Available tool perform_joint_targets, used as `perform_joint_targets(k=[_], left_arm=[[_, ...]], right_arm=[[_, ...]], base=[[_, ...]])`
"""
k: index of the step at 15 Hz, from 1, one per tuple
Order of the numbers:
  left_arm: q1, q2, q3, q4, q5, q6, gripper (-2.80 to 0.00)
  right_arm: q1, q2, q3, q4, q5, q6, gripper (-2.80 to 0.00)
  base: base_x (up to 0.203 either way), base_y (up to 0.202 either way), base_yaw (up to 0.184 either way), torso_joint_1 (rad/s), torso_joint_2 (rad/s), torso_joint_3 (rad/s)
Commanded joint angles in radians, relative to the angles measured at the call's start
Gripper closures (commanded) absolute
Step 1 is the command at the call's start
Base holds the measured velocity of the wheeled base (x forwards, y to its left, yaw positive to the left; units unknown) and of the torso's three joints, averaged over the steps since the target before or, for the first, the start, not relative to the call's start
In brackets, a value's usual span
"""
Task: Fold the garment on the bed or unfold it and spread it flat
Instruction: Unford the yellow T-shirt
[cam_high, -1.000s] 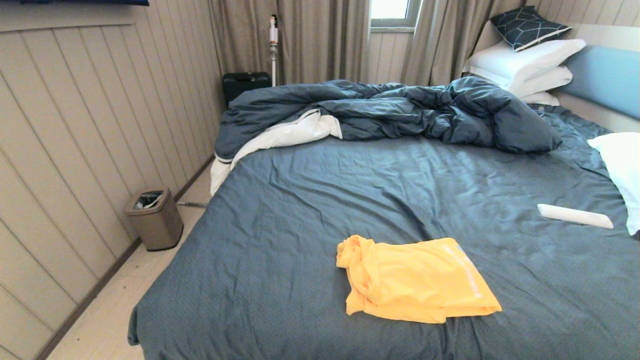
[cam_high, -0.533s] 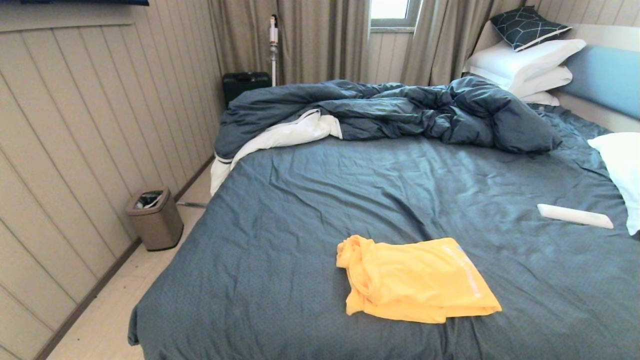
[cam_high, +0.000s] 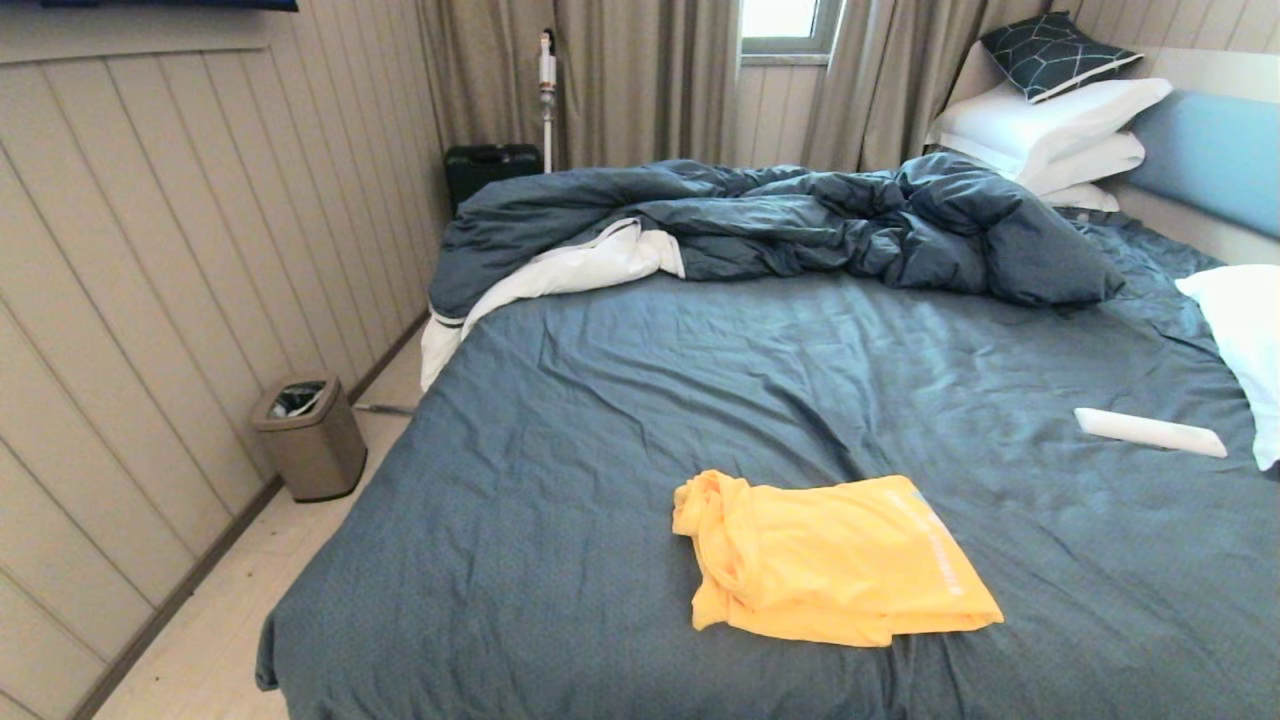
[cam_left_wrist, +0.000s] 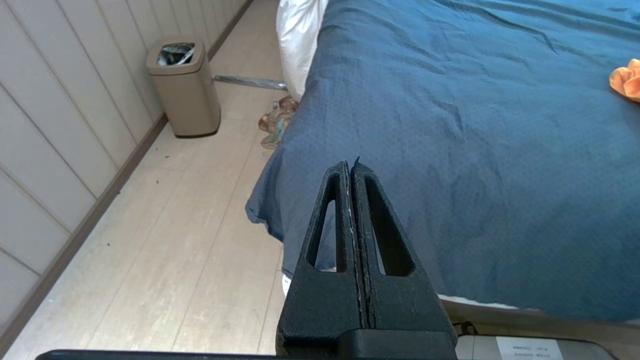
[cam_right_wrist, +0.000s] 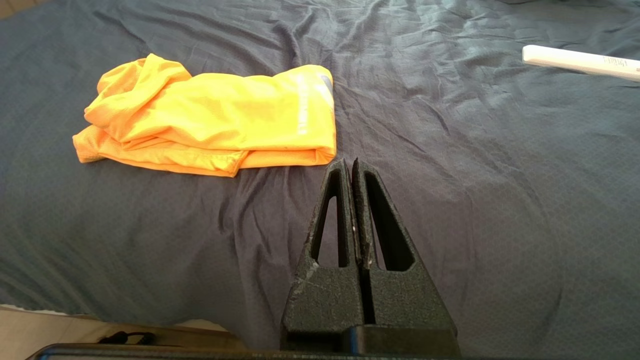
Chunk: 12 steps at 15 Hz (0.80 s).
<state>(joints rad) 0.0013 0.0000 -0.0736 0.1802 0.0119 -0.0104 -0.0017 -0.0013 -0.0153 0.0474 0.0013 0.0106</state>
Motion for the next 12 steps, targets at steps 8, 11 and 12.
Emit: perform_joint_targets(k=[8,11,12], left_arm=[[0.000,0.000,0.000,-0.001,0.000,0.000,0.00],[0.000,0.000,0.000,0.001,0.000,0.001,0.00],[0.000,0.002,0.000,-0.001,0.000,0.001,0.00]], right_arm=[[0.000,0.001,-0.002,-0.001,-0.001,-0.009,0.00],[0.001,0.001,-0.011,0.021,0.004,-0.028,0.00],[0.000,0.007,-0.032,0.063,0.005,-0.036,0.00]], base=[[0.000,0.000,0.000,0.000,0.00,0.000],[0.000,0.000,0.000,0.000,0.00,0.000],[0.000,0.000,0.000,0.000,0.00,0.000]])
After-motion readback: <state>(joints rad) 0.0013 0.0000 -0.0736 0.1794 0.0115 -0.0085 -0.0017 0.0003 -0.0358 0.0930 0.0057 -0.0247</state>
